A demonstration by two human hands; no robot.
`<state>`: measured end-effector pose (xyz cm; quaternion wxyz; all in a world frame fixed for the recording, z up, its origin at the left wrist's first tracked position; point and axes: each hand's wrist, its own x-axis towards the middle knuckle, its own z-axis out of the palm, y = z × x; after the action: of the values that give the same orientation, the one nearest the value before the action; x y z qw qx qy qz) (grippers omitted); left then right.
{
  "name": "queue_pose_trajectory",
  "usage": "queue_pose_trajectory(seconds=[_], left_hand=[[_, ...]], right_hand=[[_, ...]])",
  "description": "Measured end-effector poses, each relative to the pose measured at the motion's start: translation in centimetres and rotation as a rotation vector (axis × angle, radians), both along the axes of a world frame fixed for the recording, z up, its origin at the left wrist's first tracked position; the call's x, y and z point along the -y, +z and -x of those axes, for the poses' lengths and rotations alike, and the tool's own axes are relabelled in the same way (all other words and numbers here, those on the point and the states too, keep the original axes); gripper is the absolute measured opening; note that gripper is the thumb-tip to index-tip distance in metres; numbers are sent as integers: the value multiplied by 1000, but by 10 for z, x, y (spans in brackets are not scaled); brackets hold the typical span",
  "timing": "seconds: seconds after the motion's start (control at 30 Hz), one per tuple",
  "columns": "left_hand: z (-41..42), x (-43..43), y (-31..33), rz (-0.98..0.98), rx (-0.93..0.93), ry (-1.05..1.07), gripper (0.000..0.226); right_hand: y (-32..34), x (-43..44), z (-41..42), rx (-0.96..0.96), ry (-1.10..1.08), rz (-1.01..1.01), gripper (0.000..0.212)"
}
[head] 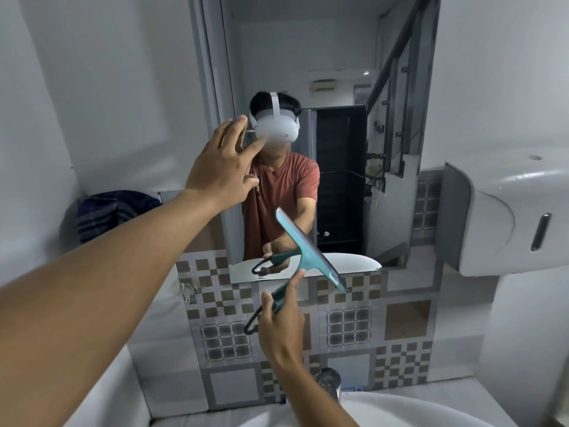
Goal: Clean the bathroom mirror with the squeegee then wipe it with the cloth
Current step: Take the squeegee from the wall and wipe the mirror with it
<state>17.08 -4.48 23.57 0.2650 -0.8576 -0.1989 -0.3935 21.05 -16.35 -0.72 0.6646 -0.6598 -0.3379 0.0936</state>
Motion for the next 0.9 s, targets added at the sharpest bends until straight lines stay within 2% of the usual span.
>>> queue_pose_trajectory(seconds=[0.27,0.5,0.7,0.9], left_hand=[[3,-6,6,-56,-16,7,74],[2,-13,4,-64,-2,-3,75],[-1,-15,2,-56,6,-14,74],[-3,-17,-4,-52,5,-5,76]], right_hand=[[-16,-27,20,1,1,45,93],[-24,-26,37,158,35,169,93],[-31,-6,34,378,-65,429,85],[-44,15,18,471,-70,672,88]])
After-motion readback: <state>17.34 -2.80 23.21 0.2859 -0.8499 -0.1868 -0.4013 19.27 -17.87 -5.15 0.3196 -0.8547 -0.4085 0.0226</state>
